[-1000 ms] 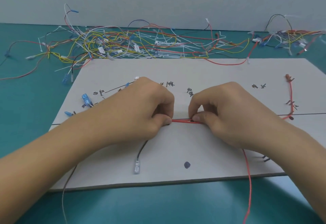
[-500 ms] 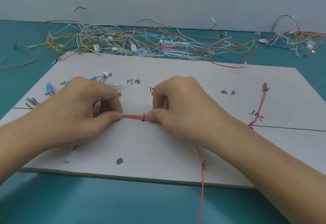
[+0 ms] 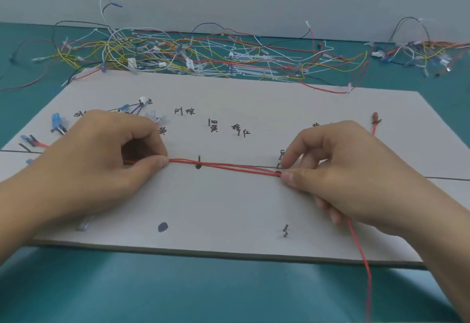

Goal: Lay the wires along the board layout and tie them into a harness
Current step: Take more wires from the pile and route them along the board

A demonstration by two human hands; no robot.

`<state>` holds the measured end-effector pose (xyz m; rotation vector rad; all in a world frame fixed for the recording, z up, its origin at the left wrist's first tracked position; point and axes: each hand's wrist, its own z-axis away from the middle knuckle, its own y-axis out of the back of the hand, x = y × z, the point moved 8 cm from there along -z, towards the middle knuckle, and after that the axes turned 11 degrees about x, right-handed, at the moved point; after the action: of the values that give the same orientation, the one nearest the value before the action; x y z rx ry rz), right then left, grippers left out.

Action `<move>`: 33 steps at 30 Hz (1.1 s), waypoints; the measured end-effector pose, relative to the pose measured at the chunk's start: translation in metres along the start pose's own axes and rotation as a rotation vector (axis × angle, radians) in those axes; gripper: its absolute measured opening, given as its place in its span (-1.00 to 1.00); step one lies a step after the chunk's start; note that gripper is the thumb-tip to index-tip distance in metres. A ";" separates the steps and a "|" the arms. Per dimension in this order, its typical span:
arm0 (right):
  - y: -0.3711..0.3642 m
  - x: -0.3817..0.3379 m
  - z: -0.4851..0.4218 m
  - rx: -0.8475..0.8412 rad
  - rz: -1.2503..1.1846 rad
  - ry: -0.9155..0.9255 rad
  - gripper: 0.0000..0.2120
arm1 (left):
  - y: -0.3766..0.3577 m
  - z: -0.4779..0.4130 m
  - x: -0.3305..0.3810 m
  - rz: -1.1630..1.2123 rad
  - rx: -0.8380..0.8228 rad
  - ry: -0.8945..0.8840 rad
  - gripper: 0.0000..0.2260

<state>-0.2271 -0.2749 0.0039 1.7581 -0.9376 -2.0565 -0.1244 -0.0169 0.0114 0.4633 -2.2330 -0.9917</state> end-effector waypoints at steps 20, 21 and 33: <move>-0.001 -0.025 -0.016 0.106 0.421 0.234 -0.89 | 0.000 0.004 -0.005 0.037 0.057 -0.013 -0.67; -0.002 -0.026 -0.015 0.106 0.432 0.239 -0.89 | 0.000 0.005 -0.005 0.036 0.060 -0.014 -0.67; 0.002 -0.021 -0.018 0.194 0.360 0.177 -0.88 | 0.000 0.006 -0.008 0.047 0.094 -0.009 -0.87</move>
<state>-0.2056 -0.2691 0.0203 1.6786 -1.3227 -1.6057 -0.1223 -0.0093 0.0056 0.4459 -2.2954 -0.8688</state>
